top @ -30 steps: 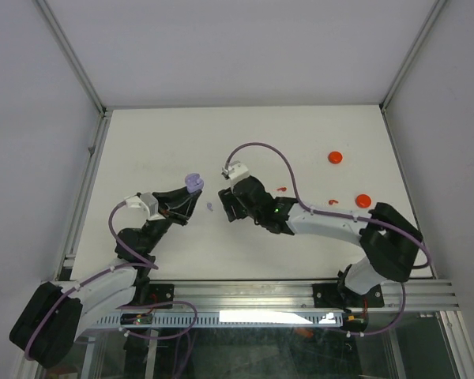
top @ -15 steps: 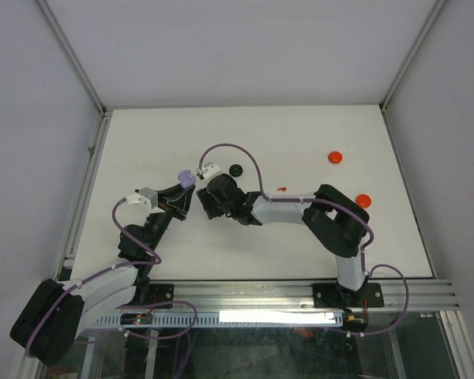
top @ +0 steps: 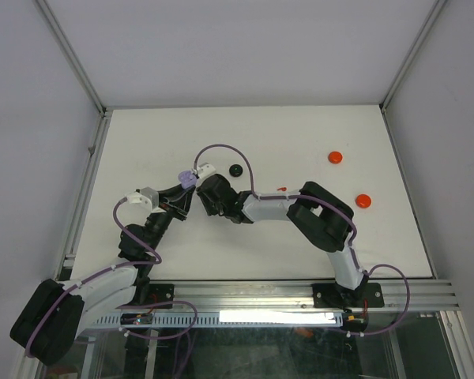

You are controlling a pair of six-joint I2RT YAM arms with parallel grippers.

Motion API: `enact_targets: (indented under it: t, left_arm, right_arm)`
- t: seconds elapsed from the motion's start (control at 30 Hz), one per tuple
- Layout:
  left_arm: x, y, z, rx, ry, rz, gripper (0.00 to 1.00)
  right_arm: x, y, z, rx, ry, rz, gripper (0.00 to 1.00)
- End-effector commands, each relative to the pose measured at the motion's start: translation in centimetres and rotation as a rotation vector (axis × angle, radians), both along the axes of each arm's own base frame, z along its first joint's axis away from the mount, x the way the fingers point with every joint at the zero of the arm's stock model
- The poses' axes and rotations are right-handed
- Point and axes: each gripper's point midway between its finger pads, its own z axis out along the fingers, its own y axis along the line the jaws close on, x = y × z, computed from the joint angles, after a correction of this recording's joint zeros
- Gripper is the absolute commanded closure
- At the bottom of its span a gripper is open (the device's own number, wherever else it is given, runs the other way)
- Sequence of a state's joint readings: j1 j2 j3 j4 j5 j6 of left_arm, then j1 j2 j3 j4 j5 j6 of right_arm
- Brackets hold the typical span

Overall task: Insert the wireless bluetooth earbuds into the charging case
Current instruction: Pick up the earbud from the center of the board, then place the earbud at the center of the board.

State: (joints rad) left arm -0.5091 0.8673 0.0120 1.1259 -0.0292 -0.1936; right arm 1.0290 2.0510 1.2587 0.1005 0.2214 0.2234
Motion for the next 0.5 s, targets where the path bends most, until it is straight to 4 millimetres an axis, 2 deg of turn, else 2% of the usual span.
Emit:
enact_targets:
  t: [0.0, 0.23, 0.47]
  left_arm:
    - [-0.8, 0.9, -2.3, 0.022, 0.025, 0.021, 0.94]
    - [-0.9, 0.6, -2.1, 0.02, 0.019, 0.006, 0.94]
    - [-1.3, 0.3, -1.7, 0.021, 0.001, -0.019, 0.93]
  right_arm:
    - [0.1, -1.4, 0.8, -0.007, -0.001, -0.055, 0.73]
    - [-2.1, -5.2, 0.6, -0.073, 0.052, -0.088, 0.79]
    - [-4.5, -8.7, 1.4, -0.105, 0.104, -0.103, 0.78]
